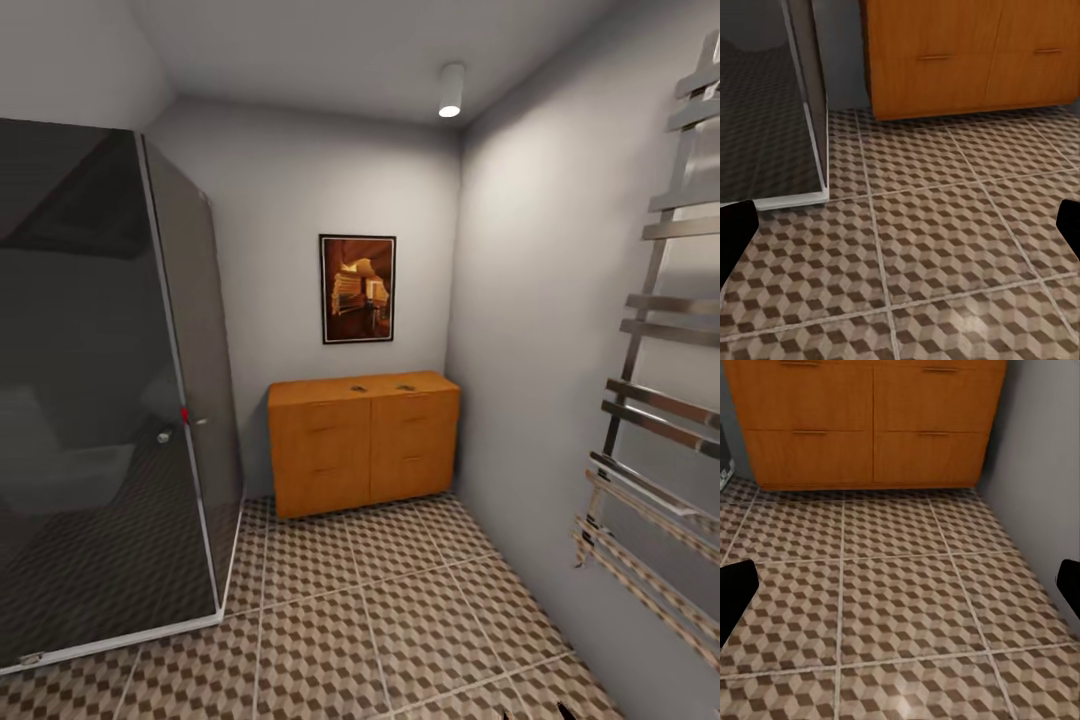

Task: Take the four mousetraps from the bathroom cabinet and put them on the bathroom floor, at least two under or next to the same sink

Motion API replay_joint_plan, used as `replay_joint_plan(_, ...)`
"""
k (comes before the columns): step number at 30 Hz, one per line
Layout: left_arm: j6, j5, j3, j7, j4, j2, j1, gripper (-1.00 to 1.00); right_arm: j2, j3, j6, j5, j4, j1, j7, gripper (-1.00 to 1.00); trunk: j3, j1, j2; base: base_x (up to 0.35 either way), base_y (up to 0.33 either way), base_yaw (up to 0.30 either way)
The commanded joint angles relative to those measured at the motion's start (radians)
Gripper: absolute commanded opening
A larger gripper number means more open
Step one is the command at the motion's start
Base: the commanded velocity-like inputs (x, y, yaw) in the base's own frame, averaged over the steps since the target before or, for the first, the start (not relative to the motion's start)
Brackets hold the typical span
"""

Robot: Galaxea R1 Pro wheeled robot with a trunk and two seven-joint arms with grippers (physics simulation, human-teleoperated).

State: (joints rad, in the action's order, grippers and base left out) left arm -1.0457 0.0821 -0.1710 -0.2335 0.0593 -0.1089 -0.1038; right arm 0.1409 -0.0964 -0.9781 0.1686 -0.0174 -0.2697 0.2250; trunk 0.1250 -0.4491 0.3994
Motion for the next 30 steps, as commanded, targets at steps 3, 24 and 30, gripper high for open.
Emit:
replay_joint_plan(3,-0.001,0.008,-0.002,-0.010,-0.001,0.000,-0.001,1.00,0.000,-0.008,-0.002,0.011,0.001,0.000,0.004,1.00,0.000,-0.001,0.001,0.324,-0.085,0.061)
replay_joint_plan(24,-0.001,0.008,-0.002,-0.010,-0.001,0.001,-0.001,1.00,0.000,-0.008,-0.002,0.011,0.001,0.000,0.005,1.00,0.000,-0.001,0.001,0.119,-0.108,0.133)
replay_joint_plan(30,-0.001,0.008,-0.002,-0.010,-0.001,0.000,-0.001,1.00,0.000,-0.008,-0.002,0.011,0.001,0.000,0.005,1.00,0.000,-0.001,0.001,0.234,-0.211,0.095)
